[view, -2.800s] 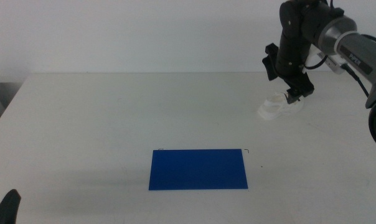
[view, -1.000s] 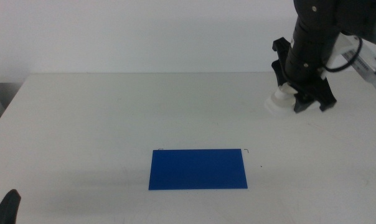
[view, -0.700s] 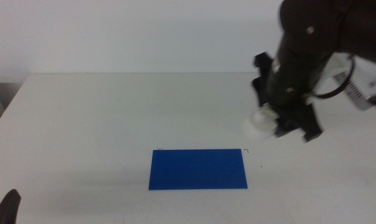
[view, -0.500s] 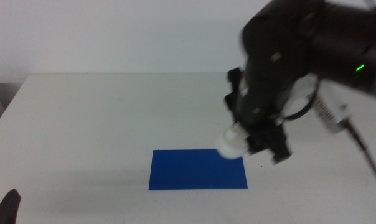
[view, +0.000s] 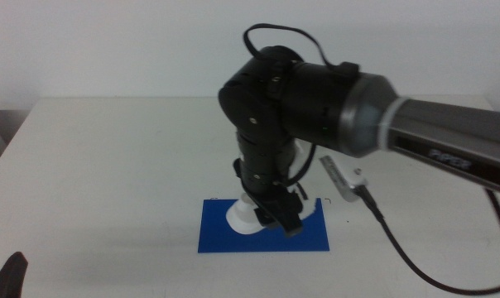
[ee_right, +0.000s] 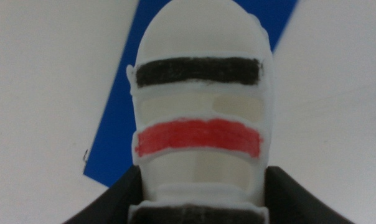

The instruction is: Use one arm to grab the shoe from the table and place it on the mat.

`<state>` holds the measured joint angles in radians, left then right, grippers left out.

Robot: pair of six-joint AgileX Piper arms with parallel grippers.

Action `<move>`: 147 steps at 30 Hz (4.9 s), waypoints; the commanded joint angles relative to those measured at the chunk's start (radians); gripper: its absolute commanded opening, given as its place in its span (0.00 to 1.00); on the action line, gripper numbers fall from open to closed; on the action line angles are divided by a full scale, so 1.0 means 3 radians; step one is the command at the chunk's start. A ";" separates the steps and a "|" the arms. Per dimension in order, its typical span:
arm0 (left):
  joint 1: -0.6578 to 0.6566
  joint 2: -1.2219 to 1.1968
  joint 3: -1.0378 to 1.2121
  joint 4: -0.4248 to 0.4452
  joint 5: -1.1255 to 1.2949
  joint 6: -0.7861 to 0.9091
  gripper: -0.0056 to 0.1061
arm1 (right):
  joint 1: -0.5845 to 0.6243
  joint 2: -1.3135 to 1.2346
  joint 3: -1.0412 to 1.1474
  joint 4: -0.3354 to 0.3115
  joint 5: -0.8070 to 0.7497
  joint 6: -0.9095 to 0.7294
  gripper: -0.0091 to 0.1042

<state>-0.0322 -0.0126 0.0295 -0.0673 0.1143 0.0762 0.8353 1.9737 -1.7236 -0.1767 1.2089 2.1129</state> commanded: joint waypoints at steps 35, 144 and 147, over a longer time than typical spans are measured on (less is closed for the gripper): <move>-0.0015 -0.0044 0.0023 -0.0032 -0.0273 -0.0017 0.89 | 0.0003 -0.0085 -0.0236 -0.0635 0.0143 -0.5748 0.11; -0.0015 -0.0044 0.0023 -0.0032 -0.0273 -0.0016 0.89 | -0.2069 -0.5021 0.4901 0.1380 -0.4030 -0.7952 0.74; -0.0015 -0.0044 0.0023 -0.0032 -0.0273 -0.0016 0.89 | -0.2069 -0.5182 0.5074 0.1333 -0.4030 -0.7952 0.74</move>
<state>-0.0322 -0.0126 0.0295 -0.0673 0.1143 0.0762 0.2239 0.4337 -0.1959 0.2430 0.0787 -0.2680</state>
